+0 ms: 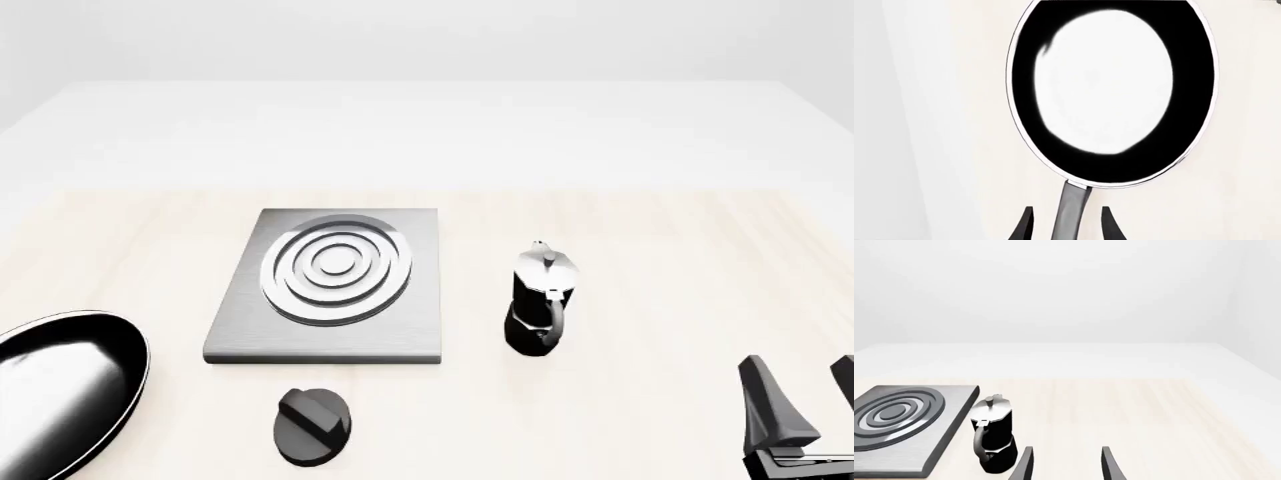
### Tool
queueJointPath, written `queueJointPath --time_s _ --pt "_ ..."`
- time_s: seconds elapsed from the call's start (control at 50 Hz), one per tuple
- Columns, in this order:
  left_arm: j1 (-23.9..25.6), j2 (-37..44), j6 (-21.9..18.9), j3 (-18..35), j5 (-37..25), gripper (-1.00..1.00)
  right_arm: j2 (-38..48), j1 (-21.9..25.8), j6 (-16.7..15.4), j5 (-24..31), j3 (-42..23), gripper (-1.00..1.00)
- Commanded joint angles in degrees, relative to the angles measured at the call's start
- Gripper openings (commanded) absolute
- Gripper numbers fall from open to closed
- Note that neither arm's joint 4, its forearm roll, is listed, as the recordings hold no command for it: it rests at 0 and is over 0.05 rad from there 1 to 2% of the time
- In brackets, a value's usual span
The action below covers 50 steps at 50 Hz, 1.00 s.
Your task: Turn on the stove and put the frying pan on it.
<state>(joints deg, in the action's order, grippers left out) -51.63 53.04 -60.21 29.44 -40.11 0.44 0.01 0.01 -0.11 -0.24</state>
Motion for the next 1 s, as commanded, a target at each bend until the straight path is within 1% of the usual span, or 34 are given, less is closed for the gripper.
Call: queueJointPath --time_s 0.02,0.4,0.48,0.52,0.6,0.92,1.0 --pt "-1.58 2.37 -1.21 -0.63 2.22 1.0 0.01 -0.02 0.03 0.0 0.0 1.0" --pt "-3.32 4.19 -2.82 -0.11 2.76 1.0 0.02 0.0 0.0 0.0 0.0 1.0" --pt "-4.15 5.22 -3.67 -0.4 3.84 1.0 -0.01 0.0 -0.01 0.0 0.0 1.0" --pt "-4.03 5.38 -3.48 -0.4 3.87 1.0 -0.02 0.01 0.0 0.0 0.0 1.0" --pt "-4.98 6.61 -4.67 -0.85 5.07 1.0 0.01 0.01 0.0 0.0 0.0 1.0" --pt "-6.02 8.83 -5.81 -1.8 7.29 1.0 -0.01 0.01 -0.01 0.0 0.0 1.0" --pt "-7.18 10.27 -7.05 -2.3 8.71 1.0 0.01 0.0 0.01 0.0 0.0 1.0"
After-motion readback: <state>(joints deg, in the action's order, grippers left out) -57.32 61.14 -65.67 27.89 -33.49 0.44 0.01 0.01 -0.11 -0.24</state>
